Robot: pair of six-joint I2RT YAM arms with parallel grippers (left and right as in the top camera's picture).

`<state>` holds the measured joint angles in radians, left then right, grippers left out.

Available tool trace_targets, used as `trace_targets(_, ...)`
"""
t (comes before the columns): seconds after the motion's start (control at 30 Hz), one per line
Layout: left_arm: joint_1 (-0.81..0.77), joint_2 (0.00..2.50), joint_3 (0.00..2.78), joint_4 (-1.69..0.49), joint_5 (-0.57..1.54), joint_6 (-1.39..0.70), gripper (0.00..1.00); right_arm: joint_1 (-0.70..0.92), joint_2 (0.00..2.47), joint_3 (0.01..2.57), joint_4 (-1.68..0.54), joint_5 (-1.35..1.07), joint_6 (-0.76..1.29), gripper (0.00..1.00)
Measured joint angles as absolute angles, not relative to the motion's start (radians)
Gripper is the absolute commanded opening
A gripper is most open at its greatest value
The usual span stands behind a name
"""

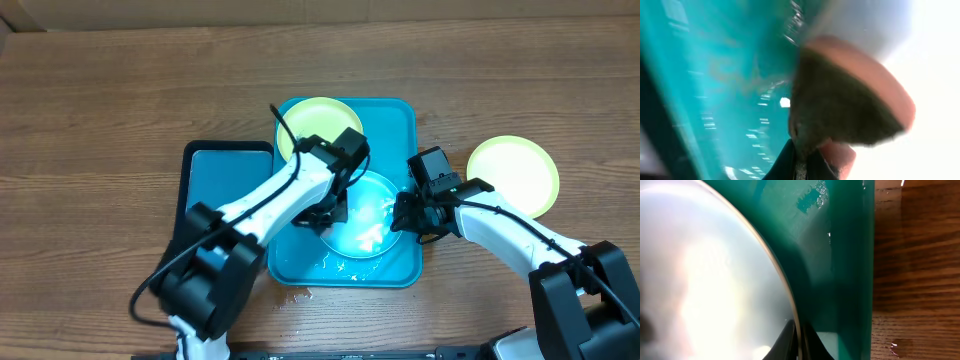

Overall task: Clean dirty plates on tray and stack at the side
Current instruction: 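Return the sponge to the black tray with the left gripper, then lift the white plate off the teal tray with the right gripper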

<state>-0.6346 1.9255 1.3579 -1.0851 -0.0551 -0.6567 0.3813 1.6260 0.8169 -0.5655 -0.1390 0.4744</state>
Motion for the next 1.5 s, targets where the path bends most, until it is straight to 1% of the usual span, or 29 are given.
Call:
trace_targets(0.13,-0.624,1.842,1.349,-1.074,-0.134,-0.667,0.04,0.381,1.626,0.817,-0.565,-0.139,0.474,0.04)
trace_targets(0.37,-0.541,1.682,1.348,-1.079,-0.121,-0.665,0.04,0.381,1.626,0.817,-0.565,-0.139,0.474,0.04)
trace_targets(0.5,-0.443,1.585,1.348,-1.140,-0.110,-0.635,0.04,0.381,1.626,0.817,-0.566,-0.139,0.474,0.04)
trace_targets(0.63,-0.307,1.549,1.344,-1.197,-0.163,-0.614,0.04,0.381,1.626,0.817,-0.568,-0.139,0.474,0.04)
trace_targets(0.73,-0.205,1.550,1.284,-1.155,-0.181,-0.597,0.04,0.381,1.626,0.817,-0.568,-0.139,0.474,0.04)
trace_targets(0.83,-0.122,1.570,1.174,-1.061,-0.167,-0.578,0.04,0.381,1.626,0.817,-0.568,-0.140,0.474,0.04)
trace_targets(0.87,-0.095,1.599,1.122,-1.023,-0.147,-0.566,0.08,0.381,1.626,0.817,-0.568,-0.139,0.475,0.04)
trace_targets(0.97,-0.073,1.644,1.076,-1.003,-0.115,-0.549,0.15,0.381,1.626,0.817,-0.568,-0.139,0.474,0.04)
trace_targets(1.0,-0.067,1.657,1.067,-1.002,-0.103,-0.542,0.22,0.381,1.626,0.817,-0.569,-0.139,0.474,0.04)
trace_targets(1.1,-0.061,1.662,1.071,-1.018,-0.078,-0.519,0.43,0.381,1.626,0.830,-0.618,-0.138,0.475,0.04)
trace_targets(1.17,-0.061,1.652,1.094,-1.056,-0.066,-0.500,0.60,0.382,1.626,0.862,-0.713,-0.131,0.474,0.04)
trace_targets(1.2,-0.061,1.642,1.114,-1.081,-0.061,-0.495,0.67,0.383,1.626,0.880,-0.756,-0.127,0.474,0.04)
trace_targets(1.23,-0.061,1.629,1.134,-1.099,-0.057,-0.493,0.75,0.388,1.626,0.907,-0.802,-0.119,0.473,0.04)
trace_targets(1.27,-0.059,1.610,1.163,-1.125,-0.054,-0.487,0.93,0.393,1.626,0.936,-0.841,-0.111,0.471,0.04)
trace_targets(1.3,-0.057,1.591,1.190,-1.147,-0.050,-0.482,1.00,0.404,1.625,0.975,-0.879,-0.095,0.466,0.04)
trace_targets(1.4,-0.049,1.499,1.297,-1.212,-0.046,-0.473,1.00,0.461,1.618,1.118,-0.960,-0.026,0.450,0.04)
trace_targets(1.5,-0.044,1.409,1.407,-1.265,-0.044,-0.468,1.00,0.550,1.607,1.258,-0.987,0.047,0.415,0.04)
